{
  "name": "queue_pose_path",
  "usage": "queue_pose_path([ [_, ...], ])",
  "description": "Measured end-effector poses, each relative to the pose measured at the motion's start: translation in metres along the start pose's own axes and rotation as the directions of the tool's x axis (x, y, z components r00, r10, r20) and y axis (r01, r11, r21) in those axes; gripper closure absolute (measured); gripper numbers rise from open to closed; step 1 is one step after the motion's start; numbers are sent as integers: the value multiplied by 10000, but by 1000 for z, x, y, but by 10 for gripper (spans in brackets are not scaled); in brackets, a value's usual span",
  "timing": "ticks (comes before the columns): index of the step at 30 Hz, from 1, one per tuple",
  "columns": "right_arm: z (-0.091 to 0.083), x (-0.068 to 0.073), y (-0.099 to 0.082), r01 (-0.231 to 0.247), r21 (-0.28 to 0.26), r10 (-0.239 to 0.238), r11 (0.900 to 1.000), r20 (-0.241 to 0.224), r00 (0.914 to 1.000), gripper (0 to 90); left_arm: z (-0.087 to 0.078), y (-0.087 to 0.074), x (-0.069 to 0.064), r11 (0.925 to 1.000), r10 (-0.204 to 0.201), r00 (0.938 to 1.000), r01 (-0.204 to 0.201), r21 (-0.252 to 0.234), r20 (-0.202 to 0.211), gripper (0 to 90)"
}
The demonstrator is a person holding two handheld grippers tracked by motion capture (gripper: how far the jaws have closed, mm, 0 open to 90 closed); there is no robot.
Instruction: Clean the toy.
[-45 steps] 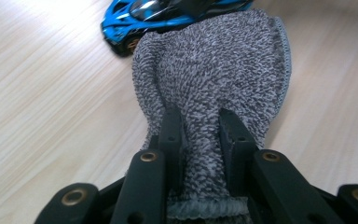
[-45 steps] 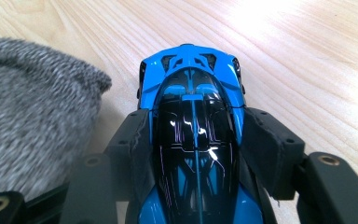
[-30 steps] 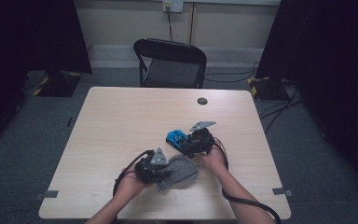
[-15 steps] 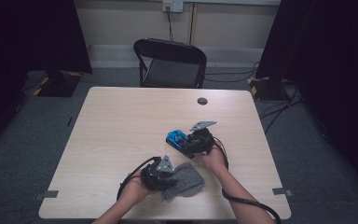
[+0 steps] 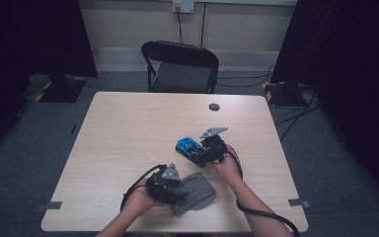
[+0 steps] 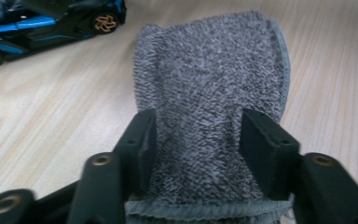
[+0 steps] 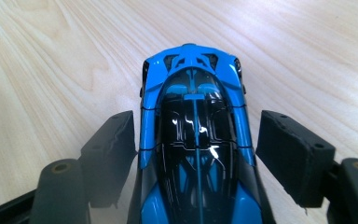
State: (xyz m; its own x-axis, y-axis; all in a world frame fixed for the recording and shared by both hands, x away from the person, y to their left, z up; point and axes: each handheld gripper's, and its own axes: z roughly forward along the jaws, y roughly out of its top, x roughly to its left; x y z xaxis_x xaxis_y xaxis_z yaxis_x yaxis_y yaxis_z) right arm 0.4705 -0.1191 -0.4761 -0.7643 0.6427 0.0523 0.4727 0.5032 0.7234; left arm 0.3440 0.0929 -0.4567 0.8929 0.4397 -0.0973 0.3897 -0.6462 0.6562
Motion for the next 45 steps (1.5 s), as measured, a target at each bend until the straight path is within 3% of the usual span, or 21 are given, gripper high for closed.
queue_pose_path([
  [7, -17, -2, 4, 134, -380, -141, 9992, -184, 9997, 256, -8, -2, 6, 9989, -361, 9990, 353, -313, -248, 407],
  [15, -39, 10, -1, 473, -743, -533, 9961, -810, 9953, 277, -18, -5, 11, 9974, -581, 9968, 556, -467, -544, 410],
  [21, -56, 23, -13, 998, -745, -1091, 9922, -1343, 9849, 310, -22, -7, 9, 9959, -719, 9960, 687, -594, -536, 431],
  [26, -65, 32, -24, 1170, -826, -1309, 9897, -1899, 9730, 348, -24, -8, 1, 9948, -774, 9960, 741, -695, -452, 455],
  [33, -64, 49, -38, 1587, -679, -1707, 9850, -2448, 9544, 363, -23, -10, -8, 9961, -662, 9972, 641, -598, -334, 481],
  [38, -59, 52, -43, 1651, -495, -1723, 9850, -2573, 9509, 363, -14, -16, -13, 9988, -470, 9982, 466, -115, -369, 489],
  [45, -53, 53, -51, 1579, -479, -1650, 9863, -2861, 9439, 364, -7, -23, -1, 9975, -679, 9956, 690, 159, -644, 501],
])
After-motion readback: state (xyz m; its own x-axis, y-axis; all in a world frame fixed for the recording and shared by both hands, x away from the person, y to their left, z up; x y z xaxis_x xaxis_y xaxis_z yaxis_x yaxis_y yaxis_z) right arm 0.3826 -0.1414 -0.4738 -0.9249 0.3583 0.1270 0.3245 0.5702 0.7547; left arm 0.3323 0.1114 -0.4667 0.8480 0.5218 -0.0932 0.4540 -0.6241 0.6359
